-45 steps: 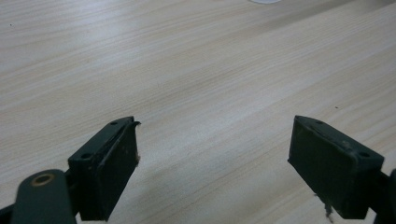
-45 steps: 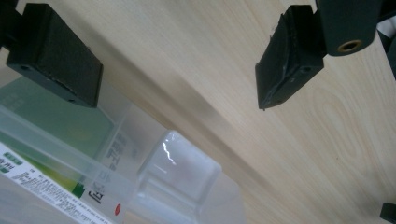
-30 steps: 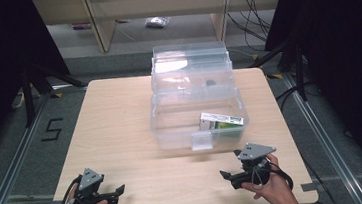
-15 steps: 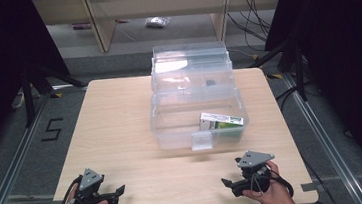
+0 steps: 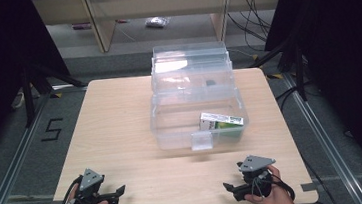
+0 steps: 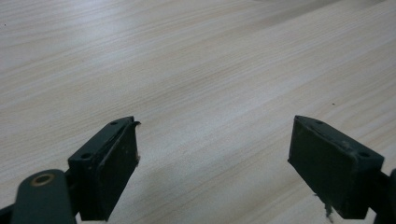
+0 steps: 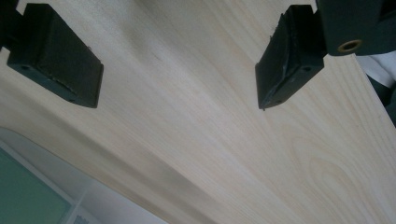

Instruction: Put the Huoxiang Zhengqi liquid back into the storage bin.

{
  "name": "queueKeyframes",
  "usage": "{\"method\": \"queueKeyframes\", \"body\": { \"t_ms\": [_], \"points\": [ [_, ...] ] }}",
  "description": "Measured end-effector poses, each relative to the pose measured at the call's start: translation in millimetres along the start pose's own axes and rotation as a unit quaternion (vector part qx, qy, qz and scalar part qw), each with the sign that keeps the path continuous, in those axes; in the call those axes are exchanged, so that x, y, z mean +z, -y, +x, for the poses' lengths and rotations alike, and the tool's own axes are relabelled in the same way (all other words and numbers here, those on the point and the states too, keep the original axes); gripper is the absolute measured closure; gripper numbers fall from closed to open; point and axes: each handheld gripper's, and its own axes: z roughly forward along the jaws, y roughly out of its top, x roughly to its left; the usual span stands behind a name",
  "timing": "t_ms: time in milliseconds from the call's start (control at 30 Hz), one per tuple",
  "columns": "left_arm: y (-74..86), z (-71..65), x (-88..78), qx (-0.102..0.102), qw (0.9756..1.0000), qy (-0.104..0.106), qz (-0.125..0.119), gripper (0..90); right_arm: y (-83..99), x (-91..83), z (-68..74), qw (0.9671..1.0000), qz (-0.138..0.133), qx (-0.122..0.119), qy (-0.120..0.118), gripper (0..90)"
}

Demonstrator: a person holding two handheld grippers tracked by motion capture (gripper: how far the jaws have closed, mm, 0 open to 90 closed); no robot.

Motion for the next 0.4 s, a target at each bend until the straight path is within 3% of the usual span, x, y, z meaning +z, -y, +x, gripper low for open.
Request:
{"method": "queueKeyframes", "body": {
  "t_ms": [400],
  "points": [
    [0.3, -0.4, -1.0, 0.001, 1.0000, -0.004, 0.002, 15.1, -1.2, -0.5, -0.2, 1.0000, -0.007, 0.001, 0.005, 16.2]
  ]
}}
